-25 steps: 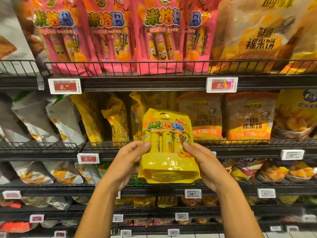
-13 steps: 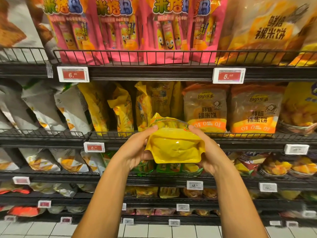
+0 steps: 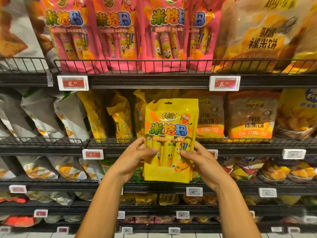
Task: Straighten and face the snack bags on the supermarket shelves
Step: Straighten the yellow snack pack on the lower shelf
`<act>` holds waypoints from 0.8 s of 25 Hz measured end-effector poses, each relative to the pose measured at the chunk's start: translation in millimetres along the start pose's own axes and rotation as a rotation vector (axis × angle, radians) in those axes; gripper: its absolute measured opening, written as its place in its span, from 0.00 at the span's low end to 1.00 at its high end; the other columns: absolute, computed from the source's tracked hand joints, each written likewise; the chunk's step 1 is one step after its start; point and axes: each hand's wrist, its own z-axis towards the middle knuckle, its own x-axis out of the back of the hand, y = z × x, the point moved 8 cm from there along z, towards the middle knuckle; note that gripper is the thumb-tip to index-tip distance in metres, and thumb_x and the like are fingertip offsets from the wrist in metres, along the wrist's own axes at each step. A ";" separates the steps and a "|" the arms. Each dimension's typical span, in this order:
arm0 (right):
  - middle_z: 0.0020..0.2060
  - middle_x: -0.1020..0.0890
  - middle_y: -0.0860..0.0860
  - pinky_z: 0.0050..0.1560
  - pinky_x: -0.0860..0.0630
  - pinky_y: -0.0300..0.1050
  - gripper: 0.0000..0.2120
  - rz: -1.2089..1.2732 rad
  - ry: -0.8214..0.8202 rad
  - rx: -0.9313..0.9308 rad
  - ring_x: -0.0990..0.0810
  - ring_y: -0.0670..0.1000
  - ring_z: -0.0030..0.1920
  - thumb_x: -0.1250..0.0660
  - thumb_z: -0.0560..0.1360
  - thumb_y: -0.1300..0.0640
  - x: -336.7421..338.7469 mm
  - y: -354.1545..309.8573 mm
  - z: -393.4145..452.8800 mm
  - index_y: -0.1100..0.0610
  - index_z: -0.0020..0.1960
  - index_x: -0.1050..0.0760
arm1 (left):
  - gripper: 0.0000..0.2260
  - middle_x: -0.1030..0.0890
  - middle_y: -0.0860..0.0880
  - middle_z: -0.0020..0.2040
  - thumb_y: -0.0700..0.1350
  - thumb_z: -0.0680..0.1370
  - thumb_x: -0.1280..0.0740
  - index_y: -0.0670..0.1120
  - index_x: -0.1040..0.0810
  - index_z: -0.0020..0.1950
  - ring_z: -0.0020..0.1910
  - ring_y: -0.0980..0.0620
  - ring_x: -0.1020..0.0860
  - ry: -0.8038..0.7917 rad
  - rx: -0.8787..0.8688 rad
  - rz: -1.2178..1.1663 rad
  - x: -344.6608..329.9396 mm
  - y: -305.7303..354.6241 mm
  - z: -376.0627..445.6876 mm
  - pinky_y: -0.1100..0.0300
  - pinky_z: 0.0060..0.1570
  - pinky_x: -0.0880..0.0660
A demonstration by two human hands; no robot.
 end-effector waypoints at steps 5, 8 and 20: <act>0.56 0.14 0.51 0.46 0.20 0.43 0.24 0.017 0.009 0.004 0.15 0.53 0.55 0.26 0.68 0.51 2.3 8.8 0.7 0.48 0.64 0.24 | 0.21 0.16 0.47 0.57 0.46 0.70 0.25 0.52 0.23 0.62 0.51 0.48 0.17 -0.004 -0.007 0.013 -0.8 -5.3 -0.5 0.51 0.49 0.27; 0.56 0.14 0.52 0.46 0.19 0.44 0.24 0.040 0.028 0.001 0.15 0.54 0.55 0.26 0.69 0.52 6.1 12.7 4.1 0.51 0.64 0.24 | 0.21 0.16 0.46 0.57 0.45 0.71 0.24 0.49 0.23 0.63 0.52 0.47 0.17 -0.006 0.020 -0.010 -1.2 -11.2 8.1 0.53 0.46 0.23; 0.51 0.13 0.51 0.41 0.17 0.44 0.13 -0.013 0.273 0.143 0.13 0.51 0.49 0.28 0.76 0.55 41.2 -35.7 65.7 0.53 0.60 0.22 | 0.06 0.18 0.55 0.50 0.43 0.81 0.34 0.53 0.27 0.55 0.39 0.64 0.17 0.098 0.009 0.129 -16.7 36.7 95.5 0.67 0.33 0.23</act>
